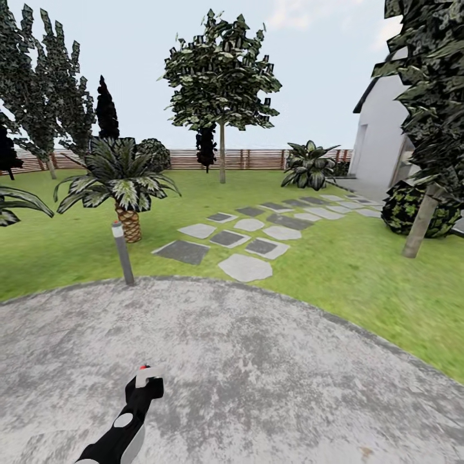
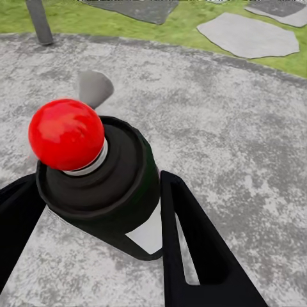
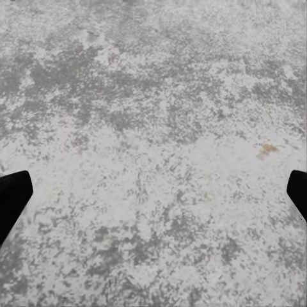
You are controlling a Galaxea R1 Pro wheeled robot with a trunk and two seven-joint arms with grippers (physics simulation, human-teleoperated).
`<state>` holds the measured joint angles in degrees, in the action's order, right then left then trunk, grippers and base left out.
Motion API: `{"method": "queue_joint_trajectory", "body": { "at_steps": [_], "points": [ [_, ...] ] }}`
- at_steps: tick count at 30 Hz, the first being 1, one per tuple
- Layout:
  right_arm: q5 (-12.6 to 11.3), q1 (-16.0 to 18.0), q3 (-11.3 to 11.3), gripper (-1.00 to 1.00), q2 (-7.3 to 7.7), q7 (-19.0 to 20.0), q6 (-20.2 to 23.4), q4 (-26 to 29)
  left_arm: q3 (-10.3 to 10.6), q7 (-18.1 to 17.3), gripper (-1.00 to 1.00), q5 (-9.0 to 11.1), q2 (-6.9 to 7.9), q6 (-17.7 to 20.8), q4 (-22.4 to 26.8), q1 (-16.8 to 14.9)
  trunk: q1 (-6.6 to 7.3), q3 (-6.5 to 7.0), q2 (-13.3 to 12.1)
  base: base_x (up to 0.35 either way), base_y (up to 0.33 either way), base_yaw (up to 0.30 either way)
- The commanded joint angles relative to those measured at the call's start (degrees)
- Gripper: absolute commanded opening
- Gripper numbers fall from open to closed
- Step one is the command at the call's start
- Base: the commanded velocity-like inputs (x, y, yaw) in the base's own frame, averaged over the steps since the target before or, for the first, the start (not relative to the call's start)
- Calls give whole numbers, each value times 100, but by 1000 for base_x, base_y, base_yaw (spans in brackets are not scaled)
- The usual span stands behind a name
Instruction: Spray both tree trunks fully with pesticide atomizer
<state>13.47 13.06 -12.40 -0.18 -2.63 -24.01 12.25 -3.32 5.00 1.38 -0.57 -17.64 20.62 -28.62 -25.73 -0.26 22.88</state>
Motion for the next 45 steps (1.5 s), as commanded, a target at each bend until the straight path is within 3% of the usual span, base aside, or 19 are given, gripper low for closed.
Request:
{"method": "queue_joint_trajectory", "body": {
  "at_steps": [1, 45],
  "points": [
    [58, 3, -25, 100, 0, -27, -17, -10, -25, -8, -100, 12, -4, -20, -5, -3, -6, -3, 4, 350, 6, 0],
    [57, 3, -16, 100, -8, -29, -16, -249, -28, -8, -100, 12, -4, -20, -5, -3, -6, -3, 4, 350, 0, 0]
  ]
}}
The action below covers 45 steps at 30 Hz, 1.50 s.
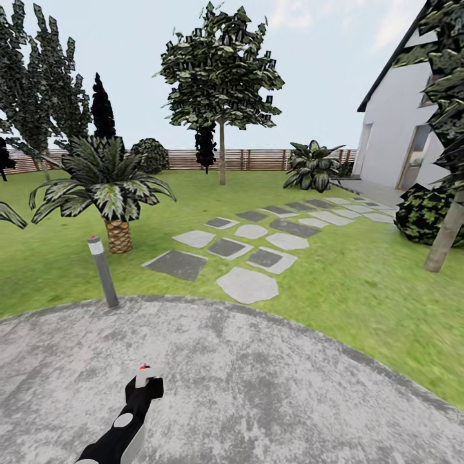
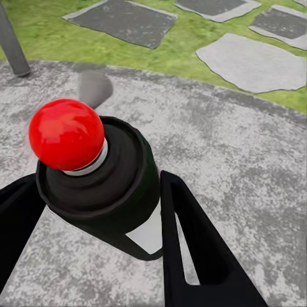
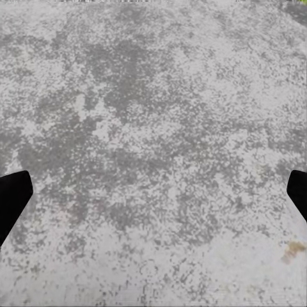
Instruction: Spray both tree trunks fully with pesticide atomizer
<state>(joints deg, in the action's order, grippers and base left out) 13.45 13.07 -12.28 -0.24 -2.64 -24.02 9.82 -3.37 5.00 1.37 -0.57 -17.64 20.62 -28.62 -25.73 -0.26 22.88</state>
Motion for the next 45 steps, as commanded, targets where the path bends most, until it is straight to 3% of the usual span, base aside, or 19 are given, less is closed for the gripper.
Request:
{"method": "queue_joint_trajectory", "body": {
  "at_steps": [1, 45],
  "points": [
    [58, 3, -29, 100, -3, -27, -14, -9, -23, -8, -100, 12, -4, -20, -5, -3, -5, -3, 4, 350, 0, 0],
    [53, 3, -29, 100, -3, -26, -10, -24, -15, -8, -100, 12, -1, -15, -1, -3, -5, -3, 4, 350, 12, 0]
  ]
}}
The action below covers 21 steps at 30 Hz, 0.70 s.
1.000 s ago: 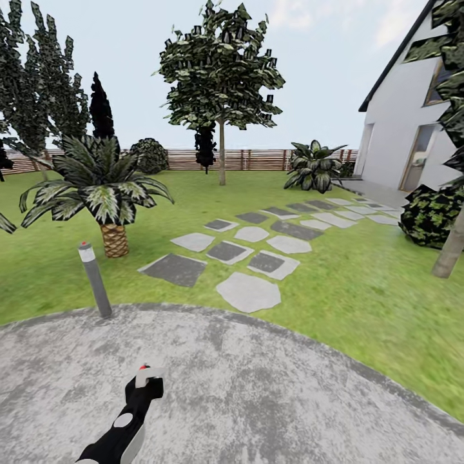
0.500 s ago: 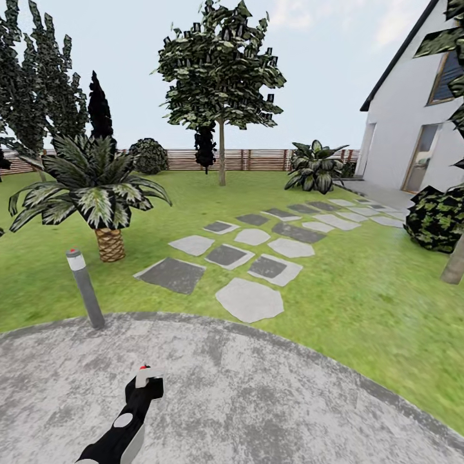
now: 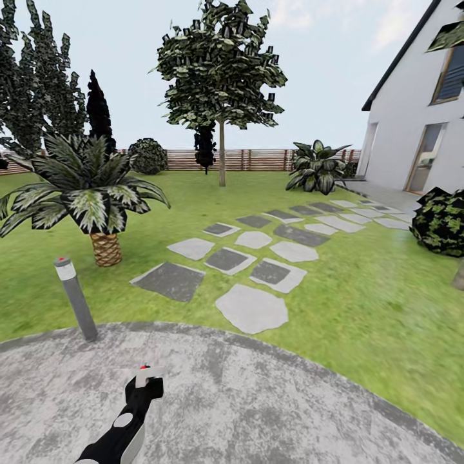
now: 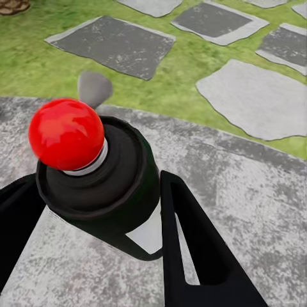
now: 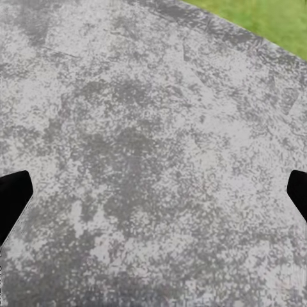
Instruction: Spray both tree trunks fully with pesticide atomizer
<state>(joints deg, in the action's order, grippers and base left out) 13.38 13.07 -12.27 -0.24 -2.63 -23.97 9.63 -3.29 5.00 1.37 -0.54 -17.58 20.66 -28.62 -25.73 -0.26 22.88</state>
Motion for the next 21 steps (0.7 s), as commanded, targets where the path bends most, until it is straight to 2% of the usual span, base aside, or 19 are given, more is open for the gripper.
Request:
{"method": "queue_joint_trajectory", "body": {
  "at_steps": [1, 21],
  "points": [
    [59, 3, -30, 100, -3, -27, -16, -5, -23, -7, -100, 12, -4, -22, -5, -3, -5, -3, 4, 350, 102, 0],
    [59, 3, -30, 100, -3, -27, -13, -5, -24, -7, -100, 12, -8, -26, -7, -3, -5, -3, 4, 348, 118, 0]
  ]
}}
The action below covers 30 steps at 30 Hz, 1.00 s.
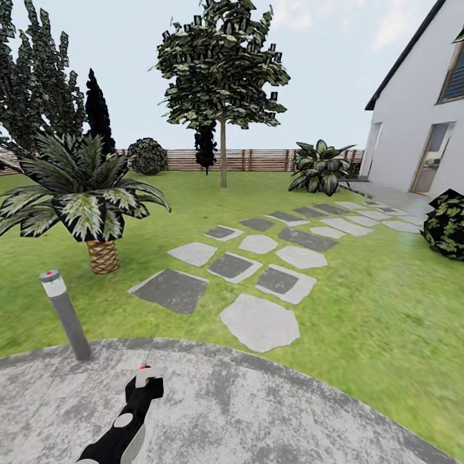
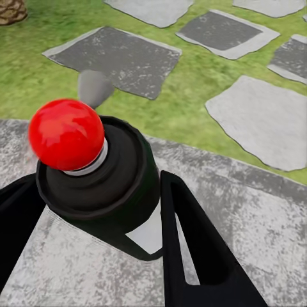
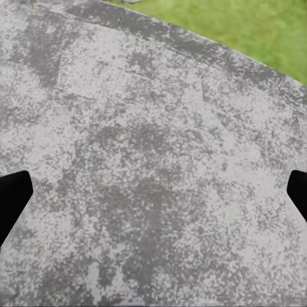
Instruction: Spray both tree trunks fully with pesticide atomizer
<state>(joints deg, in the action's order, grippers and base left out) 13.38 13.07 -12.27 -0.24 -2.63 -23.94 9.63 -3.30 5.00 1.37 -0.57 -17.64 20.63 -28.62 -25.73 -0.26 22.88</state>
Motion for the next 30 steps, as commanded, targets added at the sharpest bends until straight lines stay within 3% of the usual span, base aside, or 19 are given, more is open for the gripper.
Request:
{"method": "queue_joint_trajectory", "body": {
  "at_steps": [1, 30],
  "points": [
    [59, 3, -30, 100, -3, -27, -17, -5, -24, -8, -100, 12, -4, -20, -4, -3, -5, -3, 4, 349, 33, 0],
    [59, 3, -30, 100, -4, -27, -18, -8, -22, -8, -100, 12, 0, -20, -3, -3, -5, -3, 4, 350, 3, 0]
  ]
}}
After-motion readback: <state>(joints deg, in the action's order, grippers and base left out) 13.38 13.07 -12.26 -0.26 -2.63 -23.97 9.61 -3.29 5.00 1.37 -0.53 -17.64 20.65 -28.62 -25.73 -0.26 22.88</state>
